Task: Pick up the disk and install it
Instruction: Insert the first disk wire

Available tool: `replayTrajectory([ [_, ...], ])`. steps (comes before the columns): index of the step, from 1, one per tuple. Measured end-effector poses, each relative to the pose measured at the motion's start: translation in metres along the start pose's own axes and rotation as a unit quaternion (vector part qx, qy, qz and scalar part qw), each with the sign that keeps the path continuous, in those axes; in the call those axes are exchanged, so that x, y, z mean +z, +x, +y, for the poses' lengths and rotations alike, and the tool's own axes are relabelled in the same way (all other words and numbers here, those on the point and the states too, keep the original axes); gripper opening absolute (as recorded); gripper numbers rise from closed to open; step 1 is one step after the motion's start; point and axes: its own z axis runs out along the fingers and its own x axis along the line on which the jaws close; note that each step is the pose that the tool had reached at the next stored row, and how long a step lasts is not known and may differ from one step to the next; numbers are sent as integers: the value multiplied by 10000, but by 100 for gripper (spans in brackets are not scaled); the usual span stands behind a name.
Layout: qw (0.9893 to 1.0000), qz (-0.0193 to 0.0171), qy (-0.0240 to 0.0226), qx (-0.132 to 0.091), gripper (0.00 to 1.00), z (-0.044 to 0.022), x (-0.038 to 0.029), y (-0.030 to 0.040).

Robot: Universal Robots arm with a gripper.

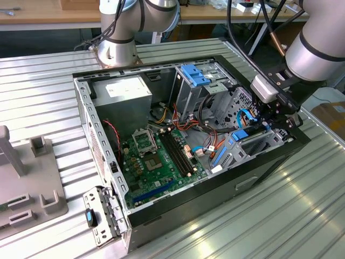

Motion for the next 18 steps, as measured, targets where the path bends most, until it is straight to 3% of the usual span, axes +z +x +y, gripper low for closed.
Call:
replayTrajectory([
  [12, 10000, 2, 0, 0, 16, 6, 28, 9],
  [18, 10000, 1, 0, 0, 16, -5, -25, 2],
])
